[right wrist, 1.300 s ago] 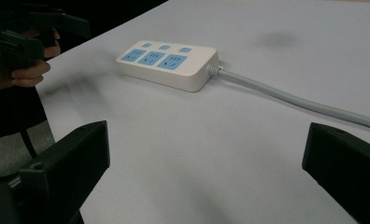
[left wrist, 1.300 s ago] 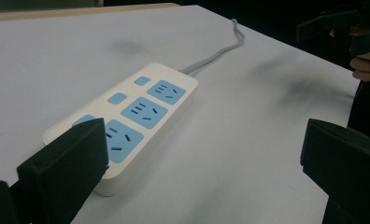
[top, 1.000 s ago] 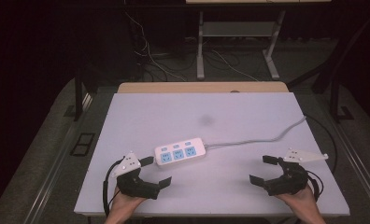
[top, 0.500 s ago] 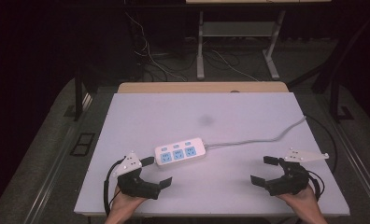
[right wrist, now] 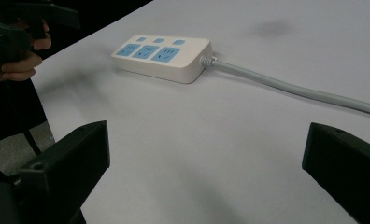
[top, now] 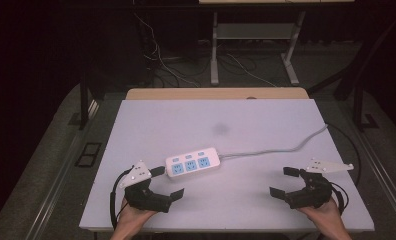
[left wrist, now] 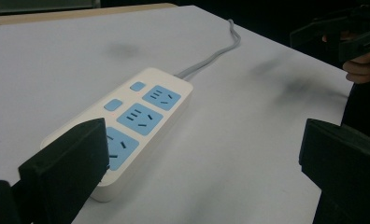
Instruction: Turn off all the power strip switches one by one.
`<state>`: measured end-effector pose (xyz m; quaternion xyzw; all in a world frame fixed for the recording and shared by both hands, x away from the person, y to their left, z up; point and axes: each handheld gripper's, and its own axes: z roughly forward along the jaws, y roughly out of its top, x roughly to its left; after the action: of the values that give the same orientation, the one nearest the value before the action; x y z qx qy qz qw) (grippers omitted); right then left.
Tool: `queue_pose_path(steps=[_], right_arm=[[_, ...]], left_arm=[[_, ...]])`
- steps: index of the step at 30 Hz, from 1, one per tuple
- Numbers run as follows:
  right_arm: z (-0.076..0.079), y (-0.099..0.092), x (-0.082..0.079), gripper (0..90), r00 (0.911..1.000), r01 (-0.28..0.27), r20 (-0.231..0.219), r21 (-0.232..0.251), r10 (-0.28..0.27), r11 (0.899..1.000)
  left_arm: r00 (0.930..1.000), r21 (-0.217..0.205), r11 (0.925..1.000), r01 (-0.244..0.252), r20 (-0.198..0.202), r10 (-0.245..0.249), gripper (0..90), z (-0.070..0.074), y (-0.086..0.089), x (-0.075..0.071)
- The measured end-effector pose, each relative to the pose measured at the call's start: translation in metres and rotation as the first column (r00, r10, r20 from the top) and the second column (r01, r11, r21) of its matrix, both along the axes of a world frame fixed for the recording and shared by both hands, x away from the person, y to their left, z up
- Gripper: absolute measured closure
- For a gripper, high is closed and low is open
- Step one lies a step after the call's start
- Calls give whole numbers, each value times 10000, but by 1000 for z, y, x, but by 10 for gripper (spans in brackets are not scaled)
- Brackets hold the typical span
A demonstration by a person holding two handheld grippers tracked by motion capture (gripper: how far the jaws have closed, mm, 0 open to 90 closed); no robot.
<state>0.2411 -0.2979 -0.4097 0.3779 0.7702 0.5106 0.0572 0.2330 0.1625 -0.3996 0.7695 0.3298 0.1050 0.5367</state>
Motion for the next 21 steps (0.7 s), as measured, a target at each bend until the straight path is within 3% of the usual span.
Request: queue_pose_path(steps=[15, 21], right_arm=[[0, -2, -1, 7, 10000, 85, -5, 53, -85, 10000], [0, -2, -1, 7, 10000, 88, -28, 55, -88, 9999]], left_arm=[[9997, 425, 9989, 183, -159, -176, 2, 13, 2, 12], [9991, 622, 9979, 181, -399, -157, 2, 16, 5, 21]])
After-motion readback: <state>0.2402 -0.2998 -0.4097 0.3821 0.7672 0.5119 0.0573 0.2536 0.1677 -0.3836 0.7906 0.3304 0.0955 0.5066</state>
